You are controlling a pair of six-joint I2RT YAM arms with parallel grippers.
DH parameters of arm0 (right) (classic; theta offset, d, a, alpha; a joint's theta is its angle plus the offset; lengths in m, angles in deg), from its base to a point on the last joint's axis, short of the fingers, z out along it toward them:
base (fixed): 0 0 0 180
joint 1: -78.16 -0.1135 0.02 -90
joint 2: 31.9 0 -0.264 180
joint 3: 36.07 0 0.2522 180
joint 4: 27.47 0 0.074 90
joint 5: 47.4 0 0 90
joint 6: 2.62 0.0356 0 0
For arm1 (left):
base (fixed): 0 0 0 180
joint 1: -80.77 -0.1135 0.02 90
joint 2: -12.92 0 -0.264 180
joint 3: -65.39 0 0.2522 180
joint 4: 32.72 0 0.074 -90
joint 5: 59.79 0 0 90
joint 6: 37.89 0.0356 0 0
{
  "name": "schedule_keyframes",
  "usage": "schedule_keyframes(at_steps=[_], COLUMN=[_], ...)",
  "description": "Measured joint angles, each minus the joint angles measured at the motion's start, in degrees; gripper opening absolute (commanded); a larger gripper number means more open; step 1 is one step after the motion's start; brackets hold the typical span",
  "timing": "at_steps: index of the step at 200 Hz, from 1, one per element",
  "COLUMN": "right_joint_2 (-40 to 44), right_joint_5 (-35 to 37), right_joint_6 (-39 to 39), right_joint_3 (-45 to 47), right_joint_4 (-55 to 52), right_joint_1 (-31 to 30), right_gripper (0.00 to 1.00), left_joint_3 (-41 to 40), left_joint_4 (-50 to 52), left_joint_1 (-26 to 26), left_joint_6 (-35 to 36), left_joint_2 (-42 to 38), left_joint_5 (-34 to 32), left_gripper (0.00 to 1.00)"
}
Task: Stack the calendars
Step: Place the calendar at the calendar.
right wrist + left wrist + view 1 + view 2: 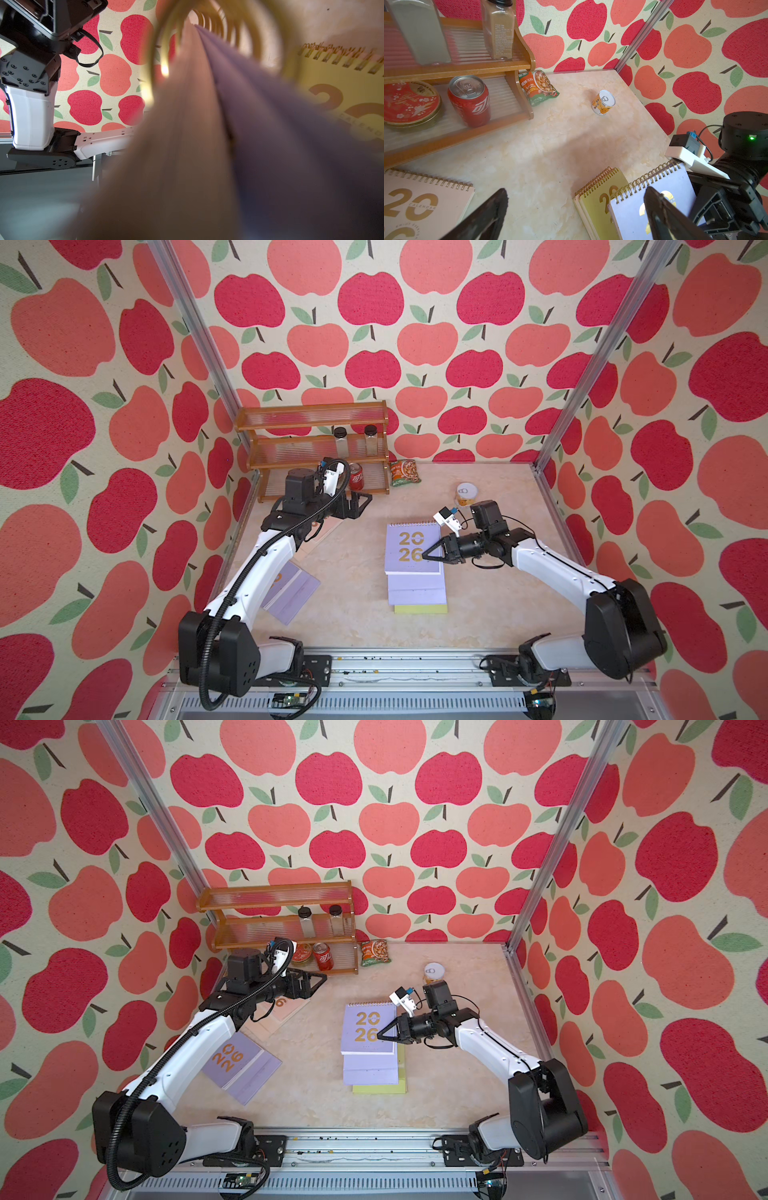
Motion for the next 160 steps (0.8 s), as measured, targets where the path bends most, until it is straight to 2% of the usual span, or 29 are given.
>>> schedule_keyframes(at_steps=[160], right_joint_2=[-7.63], right_joint_5=[-0.44], right_joint_6=[-0.15], right_joint_3=[6.12], right_joint_4=[7.52], right_joint_1=[2.99], right_gripper=[0.00], left_joint_3=[-1.77], left_joint_4=[-1.73], left_joint_1=[0.00], left_joint_6=[-0.20], left_joint_2=[0.07], left_joint_5=[2.38], left_gripper=[1.00])
